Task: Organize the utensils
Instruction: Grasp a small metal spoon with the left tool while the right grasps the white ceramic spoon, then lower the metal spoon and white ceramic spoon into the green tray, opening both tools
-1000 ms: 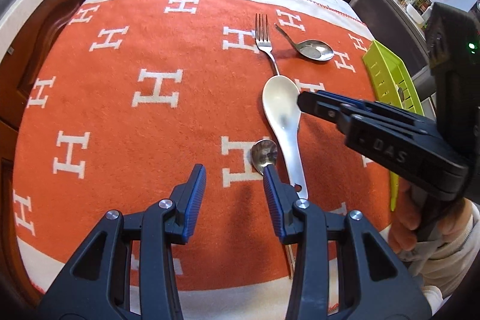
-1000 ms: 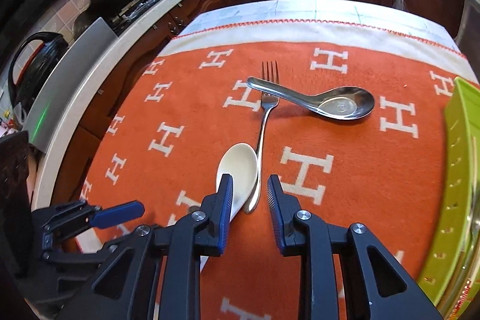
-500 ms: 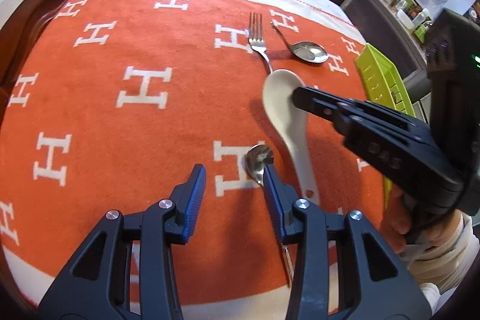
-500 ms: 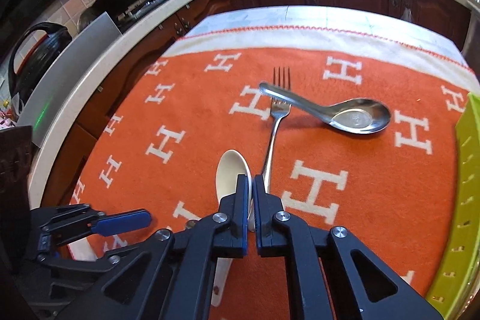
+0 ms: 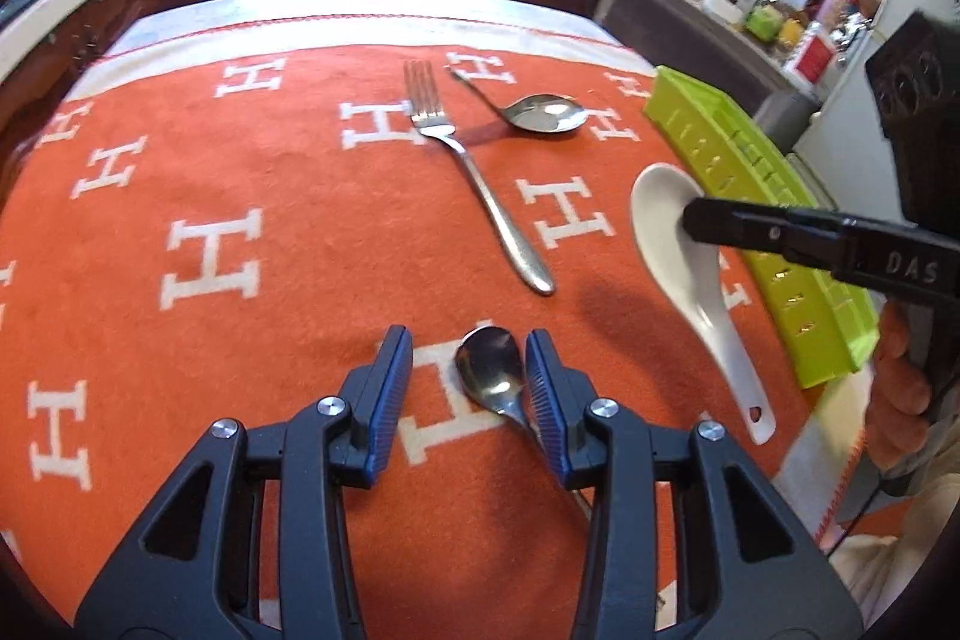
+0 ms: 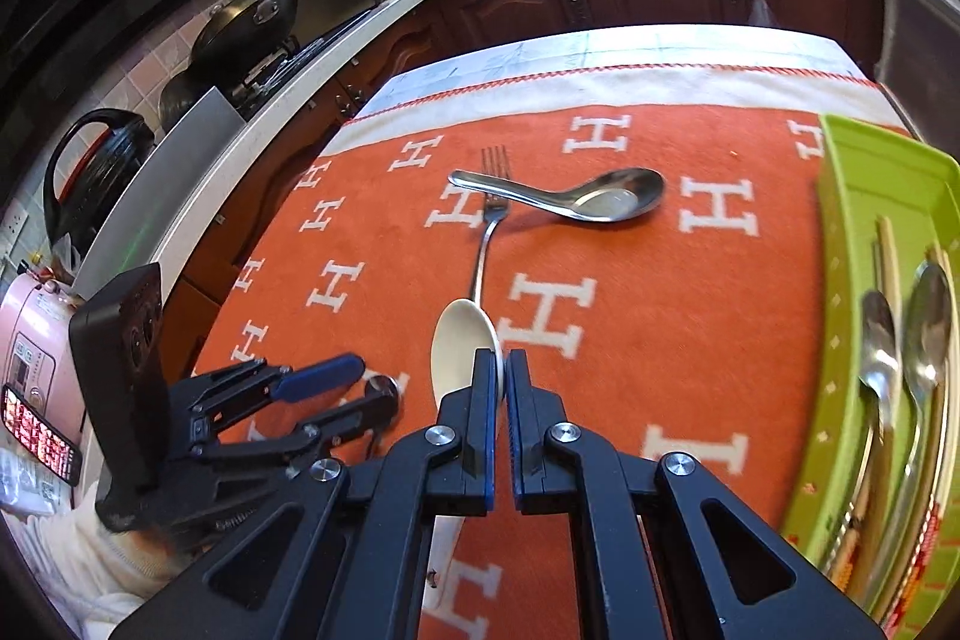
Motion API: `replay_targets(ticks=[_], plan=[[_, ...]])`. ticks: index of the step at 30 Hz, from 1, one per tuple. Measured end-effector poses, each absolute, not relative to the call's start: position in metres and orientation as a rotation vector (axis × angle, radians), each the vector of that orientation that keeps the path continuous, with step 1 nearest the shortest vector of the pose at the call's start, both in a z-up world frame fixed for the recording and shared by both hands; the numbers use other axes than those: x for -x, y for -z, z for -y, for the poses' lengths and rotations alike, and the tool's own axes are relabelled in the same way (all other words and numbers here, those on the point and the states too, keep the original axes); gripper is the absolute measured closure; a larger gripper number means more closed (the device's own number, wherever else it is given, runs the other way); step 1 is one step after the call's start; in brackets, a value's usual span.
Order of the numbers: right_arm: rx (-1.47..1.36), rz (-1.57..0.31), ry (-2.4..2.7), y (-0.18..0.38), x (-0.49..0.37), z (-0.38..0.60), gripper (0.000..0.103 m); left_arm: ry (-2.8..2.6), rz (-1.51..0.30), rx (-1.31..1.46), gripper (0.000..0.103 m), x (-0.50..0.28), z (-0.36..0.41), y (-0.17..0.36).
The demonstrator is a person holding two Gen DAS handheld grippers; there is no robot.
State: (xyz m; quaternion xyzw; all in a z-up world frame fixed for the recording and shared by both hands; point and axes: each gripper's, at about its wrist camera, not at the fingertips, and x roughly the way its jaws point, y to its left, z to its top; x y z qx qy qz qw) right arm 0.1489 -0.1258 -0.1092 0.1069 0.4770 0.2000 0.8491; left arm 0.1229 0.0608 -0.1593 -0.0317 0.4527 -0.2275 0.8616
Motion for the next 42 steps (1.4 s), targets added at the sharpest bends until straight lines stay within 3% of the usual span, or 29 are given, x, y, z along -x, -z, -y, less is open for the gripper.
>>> replay_targets(ticks=[9,22,32,42], plan=[[-0.256,-1.001,-0.396,0.110,-0.134,0.142,0.100,0.586,-0.954,0.075,0.098,-0.127,-0.056,0.167],[-0.307,-0.944,-0.419,0.088,-0.123,0.147,0.100,0.577,-1.001,0.165,0.102,-0.124,-0.051,0.158],[-0.404,-0.880,-0.356,0.061,-0.088,0.199,0.100,0.627,-0.948,0.163,0.102,-0.116,-0.011,0.085],[-0.434,-0.827,-0.126,0.042,-0.045,0.292,0.100,0.689,-0.931,0.088,0.102,-0.125,0.088,0.030]])
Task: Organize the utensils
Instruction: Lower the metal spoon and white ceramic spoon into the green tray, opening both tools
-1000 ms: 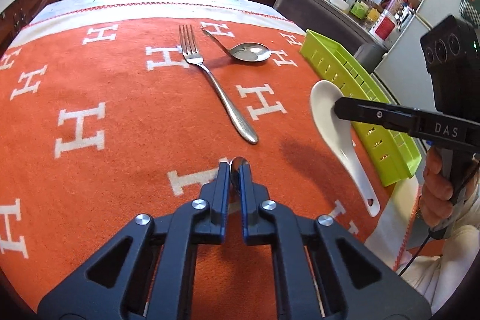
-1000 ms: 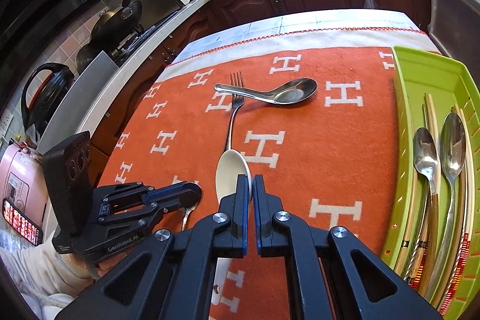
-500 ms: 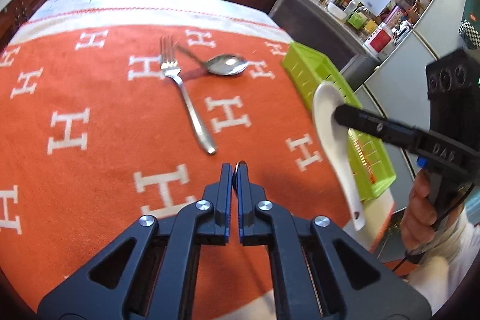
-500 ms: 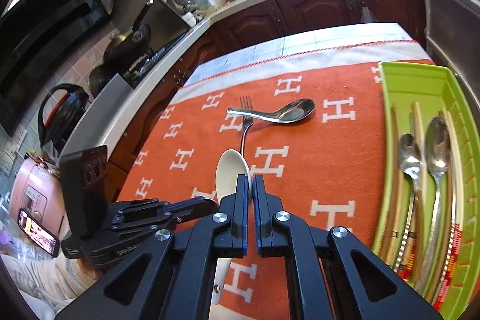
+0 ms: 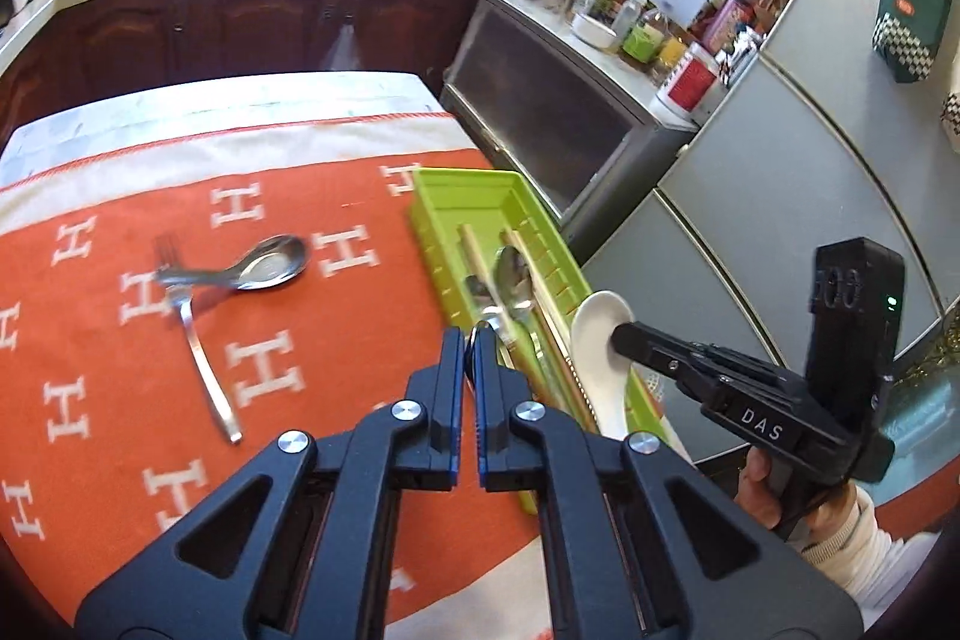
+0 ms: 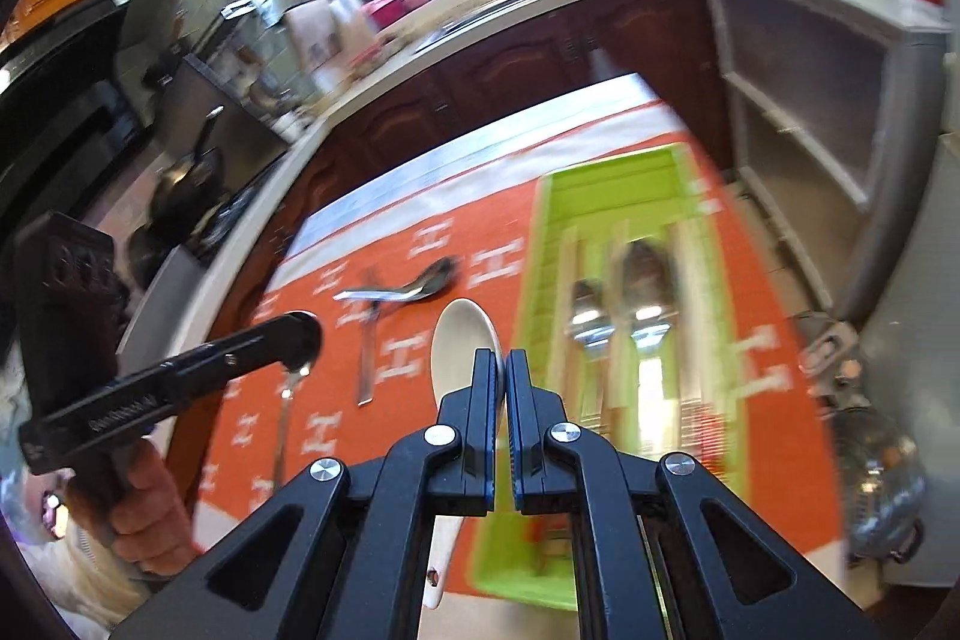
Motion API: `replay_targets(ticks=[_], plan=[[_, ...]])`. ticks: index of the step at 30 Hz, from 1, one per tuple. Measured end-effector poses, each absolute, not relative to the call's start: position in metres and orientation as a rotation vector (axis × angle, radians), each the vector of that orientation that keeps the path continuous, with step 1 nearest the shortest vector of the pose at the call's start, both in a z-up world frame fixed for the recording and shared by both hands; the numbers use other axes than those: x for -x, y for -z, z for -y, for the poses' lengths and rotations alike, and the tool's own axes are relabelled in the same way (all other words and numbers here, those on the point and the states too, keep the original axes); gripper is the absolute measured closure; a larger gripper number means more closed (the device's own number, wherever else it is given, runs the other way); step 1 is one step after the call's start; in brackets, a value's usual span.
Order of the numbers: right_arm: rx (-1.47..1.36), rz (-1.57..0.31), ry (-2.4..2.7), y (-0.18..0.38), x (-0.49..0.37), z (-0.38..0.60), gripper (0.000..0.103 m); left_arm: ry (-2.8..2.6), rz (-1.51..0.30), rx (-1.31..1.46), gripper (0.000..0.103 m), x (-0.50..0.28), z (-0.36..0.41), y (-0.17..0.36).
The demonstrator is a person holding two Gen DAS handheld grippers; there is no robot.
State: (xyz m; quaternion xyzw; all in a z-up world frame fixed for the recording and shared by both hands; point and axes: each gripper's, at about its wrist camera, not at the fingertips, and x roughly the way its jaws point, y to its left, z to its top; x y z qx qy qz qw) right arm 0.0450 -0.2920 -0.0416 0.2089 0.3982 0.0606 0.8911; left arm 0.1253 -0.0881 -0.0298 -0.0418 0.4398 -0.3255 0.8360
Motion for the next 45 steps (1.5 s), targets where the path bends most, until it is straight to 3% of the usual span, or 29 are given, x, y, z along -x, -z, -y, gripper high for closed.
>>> replay_targets(ticks=[10,18,26,29,33,45], plan=[[-0.283,-0.826,0.065,0.047,-0.045,0.343,0.100,0.663,-0.939,-0.077,0.102,-0.141,0.181,0.053],[-0.171,-0.879,0.091,0.075,-0.073,0.333,0.099,0.624,-1.015,-0.116,0.102,-0.159,0.208,0.096],[-0.218,-0.892,0.057,0.091,-0.090,0.331,0.088,0.612,-1.059,-0.099,0.101,-0.164,0.201,0.102],[-0.242,-0.883,0.046,0.087,-0.086,0.330,0.086,0.611,-1.054,-0.117,0.095,-0.159,0.195,0.095],[-0.267,-0.874,0.029,0.079,-0.080,0.325,0.085,0.591,-1.013,-0.137,0.062,-0.145,0.180,0.082],[-0.322,-0.880,-0.084,0.063,-0.079,0.286,0.085,0.451,-0.913,-0.192,0.060,-0.115,0.118,0.047]])
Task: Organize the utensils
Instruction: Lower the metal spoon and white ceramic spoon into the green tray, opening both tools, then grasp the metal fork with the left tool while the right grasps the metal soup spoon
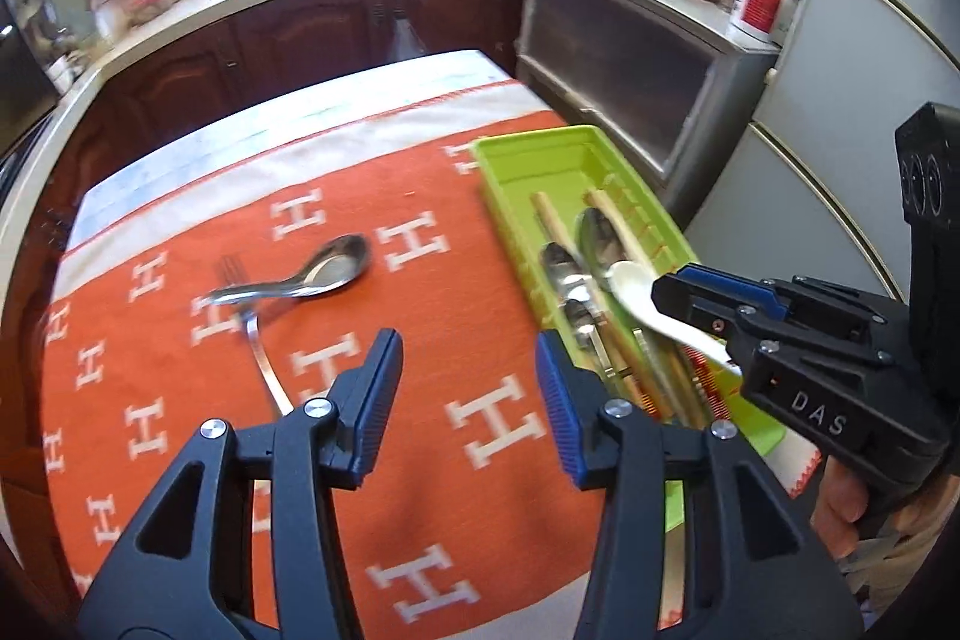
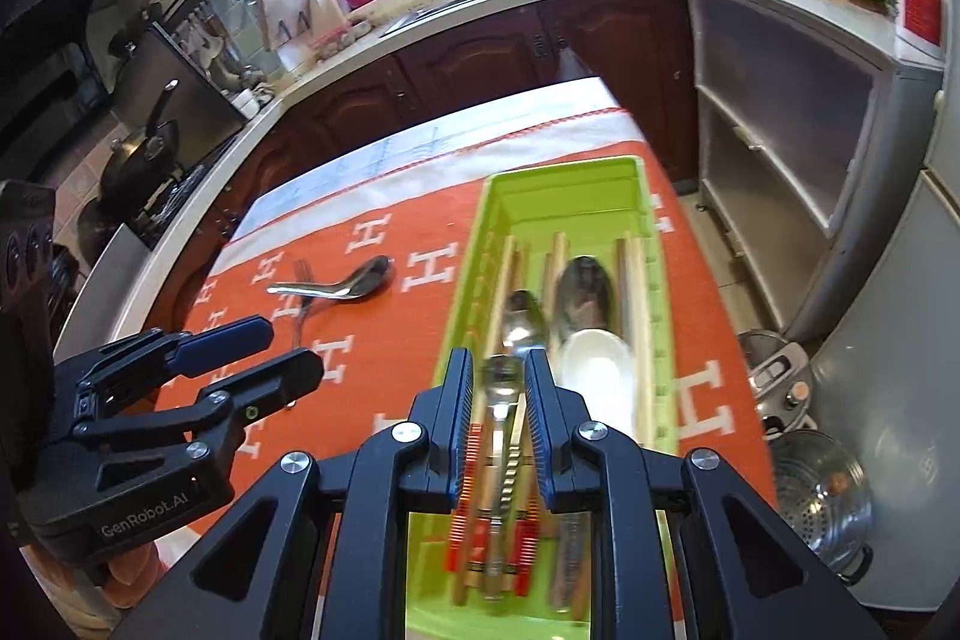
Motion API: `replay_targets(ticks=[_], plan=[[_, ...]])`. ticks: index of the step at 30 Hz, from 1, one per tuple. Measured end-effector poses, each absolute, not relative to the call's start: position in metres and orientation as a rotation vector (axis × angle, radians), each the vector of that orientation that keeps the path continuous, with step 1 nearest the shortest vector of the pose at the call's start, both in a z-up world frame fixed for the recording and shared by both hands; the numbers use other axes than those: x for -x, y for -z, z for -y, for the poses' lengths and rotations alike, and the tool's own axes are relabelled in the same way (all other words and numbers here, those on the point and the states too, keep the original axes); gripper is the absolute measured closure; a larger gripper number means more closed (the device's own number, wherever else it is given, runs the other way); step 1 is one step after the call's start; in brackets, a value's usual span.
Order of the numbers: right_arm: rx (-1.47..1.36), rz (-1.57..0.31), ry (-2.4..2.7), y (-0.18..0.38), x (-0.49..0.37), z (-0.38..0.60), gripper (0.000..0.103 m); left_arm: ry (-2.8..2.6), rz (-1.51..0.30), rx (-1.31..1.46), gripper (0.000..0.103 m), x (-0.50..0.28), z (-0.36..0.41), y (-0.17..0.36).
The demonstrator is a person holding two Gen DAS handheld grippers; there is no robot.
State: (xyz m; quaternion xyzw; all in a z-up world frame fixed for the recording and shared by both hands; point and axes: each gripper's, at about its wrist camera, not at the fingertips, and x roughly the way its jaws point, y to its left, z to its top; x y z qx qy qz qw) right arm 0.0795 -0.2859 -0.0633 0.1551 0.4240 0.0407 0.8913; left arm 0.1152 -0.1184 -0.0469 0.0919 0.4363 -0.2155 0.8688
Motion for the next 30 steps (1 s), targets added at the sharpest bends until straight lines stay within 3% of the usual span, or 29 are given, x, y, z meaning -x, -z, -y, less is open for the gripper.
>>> replay_targets(ticks=[8,14,19,30], plan=[[-0.321,-0.909,-0.177,0.054,-0.098,0.243,0.085,0.313,-0.914,-0.128,0.059,-0.123,0.057,0.043],[-0.322,-0.927,-0.225,0.043,-0.118,0.213,0.075,0.209,-0.911,-0.099,0.051,-0.136,0.015,0.052],[-0.313,-0.950,-0.258,0.039,-0.144,0.186,0.074,0.158,-0.937,-0.046,0.051,-0.149,-0.020,0.067],[-0.380,-1.064,-0.233,0.075,-0.216,0.152,0.073,0.143,-0.993,0.064,0.050,-0.186,-0.050,0.098]])
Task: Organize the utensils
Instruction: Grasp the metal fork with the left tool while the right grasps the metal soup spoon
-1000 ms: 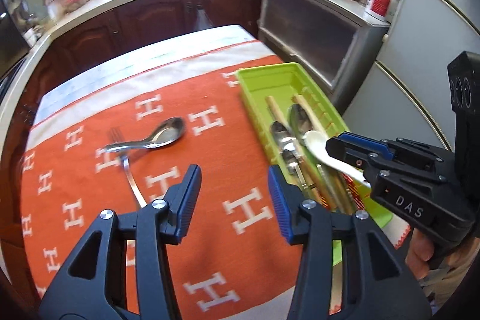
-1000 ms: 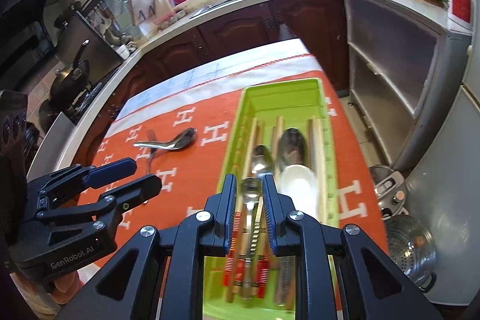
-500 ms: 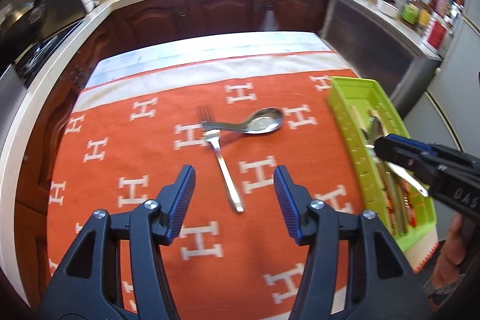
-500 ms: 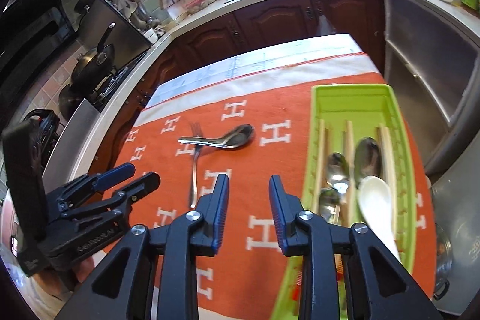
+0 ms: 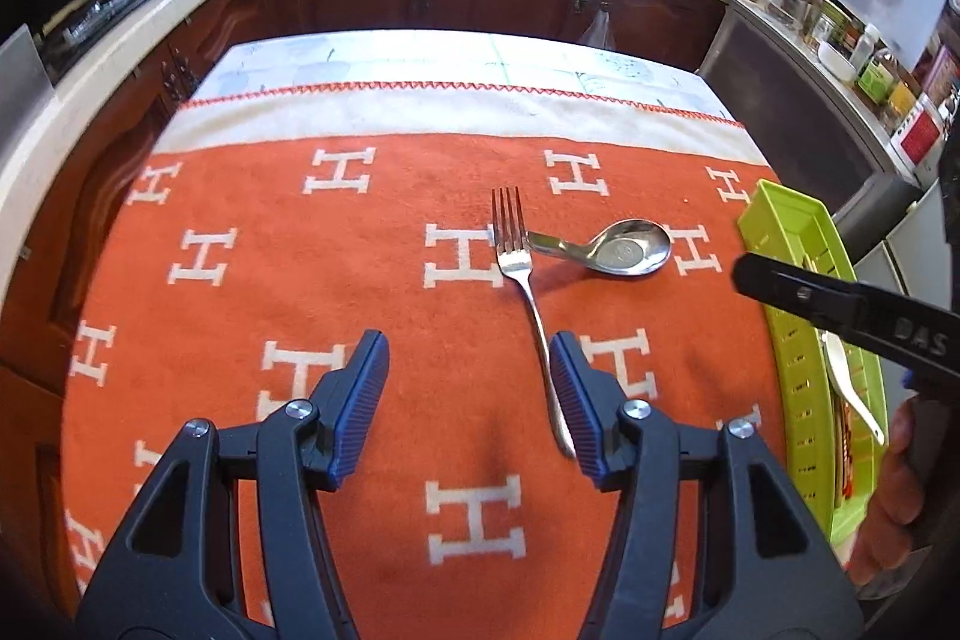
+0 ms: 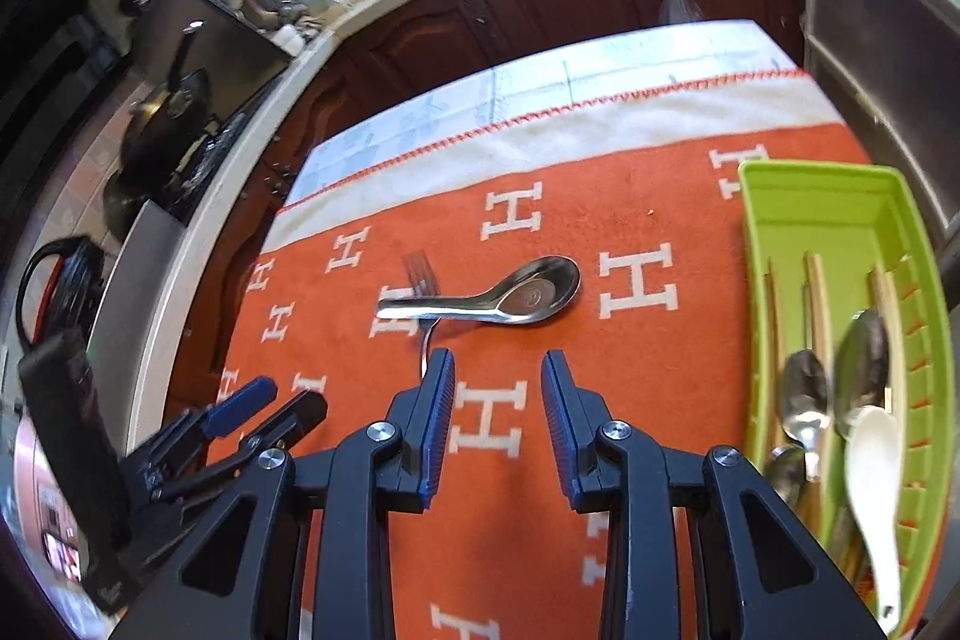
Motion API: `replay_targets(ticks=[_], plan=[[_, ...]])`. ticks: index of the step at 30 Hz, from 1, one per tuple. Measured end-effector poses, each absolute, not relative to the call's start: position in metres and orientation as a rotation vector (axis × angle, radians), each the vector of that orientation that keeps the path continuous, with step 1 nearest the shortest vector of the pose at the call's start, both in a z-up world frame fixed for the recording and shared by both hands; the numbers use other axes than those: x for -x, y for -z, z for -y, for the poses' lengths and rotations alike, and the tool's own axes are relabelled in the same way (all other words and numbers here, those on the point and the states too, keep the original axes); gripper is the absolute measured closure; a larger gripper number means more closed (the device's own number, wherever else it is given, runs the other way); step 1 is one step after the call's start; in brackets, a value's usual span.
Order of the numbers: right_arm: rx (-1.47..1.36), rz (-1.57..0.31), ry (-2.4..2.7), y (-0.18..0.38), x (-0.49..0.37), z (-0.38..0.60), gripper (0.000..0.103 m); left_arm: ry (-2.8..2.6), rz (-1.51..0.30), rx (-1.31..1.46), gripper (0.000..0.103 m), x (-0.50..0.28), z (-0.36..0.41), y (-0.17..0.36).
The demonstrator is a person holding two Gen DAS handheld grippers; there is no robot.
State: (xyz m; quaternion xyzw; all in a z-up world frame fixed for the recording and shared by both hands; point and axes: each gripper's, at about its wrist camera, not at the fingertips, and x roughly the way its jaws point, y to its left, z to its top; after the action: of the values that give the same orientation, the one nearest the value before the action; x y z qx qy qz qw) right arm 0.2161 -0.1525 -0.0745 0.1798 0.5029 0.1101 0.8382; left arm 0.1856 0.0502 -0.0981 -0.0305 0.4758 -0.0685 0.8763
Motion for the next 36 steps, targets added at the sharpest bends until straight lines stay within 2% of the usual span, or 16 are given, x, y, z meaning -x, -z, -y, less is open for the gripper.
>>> replay_targets(ticks=[9,17,31,34,35,36], plan=[[-0.458,-1.136,-0.111,0.134,-0.273,0.151,0.069,0.157,-1.029,0.116,0.050,-0.216,-0.041,0.126],[-0.465,-1.146,-0.079,0.165,-0.294,0.141,0.069,0.163,-1.046,0.132,0.050,-0.227,-0.034,0.138],[-0.492,-1.091,-0.064,0.170,-0.305,0.135,0.069,0.176,-1.062,0.143,0.050,-0.236,-0.025,0.148],[-0.469,-1.084,-0.052,0.171,-0.306,0.132,0.084,0.177,-1.066,0.136,0.050,-0.237,-0.020,0.151],[-0.471,-1.083,-0.055,0.172,-0.306,0.132,0.093,0.177,-1.067,0.135,0.050,-0.237,-0.019,0.152],[-0.476,-1.085,-0.056,0.173,-0.306,0.133,0.096,0.175,-1.068,0.133,0.050,-0.237,-0.018,0.153]])
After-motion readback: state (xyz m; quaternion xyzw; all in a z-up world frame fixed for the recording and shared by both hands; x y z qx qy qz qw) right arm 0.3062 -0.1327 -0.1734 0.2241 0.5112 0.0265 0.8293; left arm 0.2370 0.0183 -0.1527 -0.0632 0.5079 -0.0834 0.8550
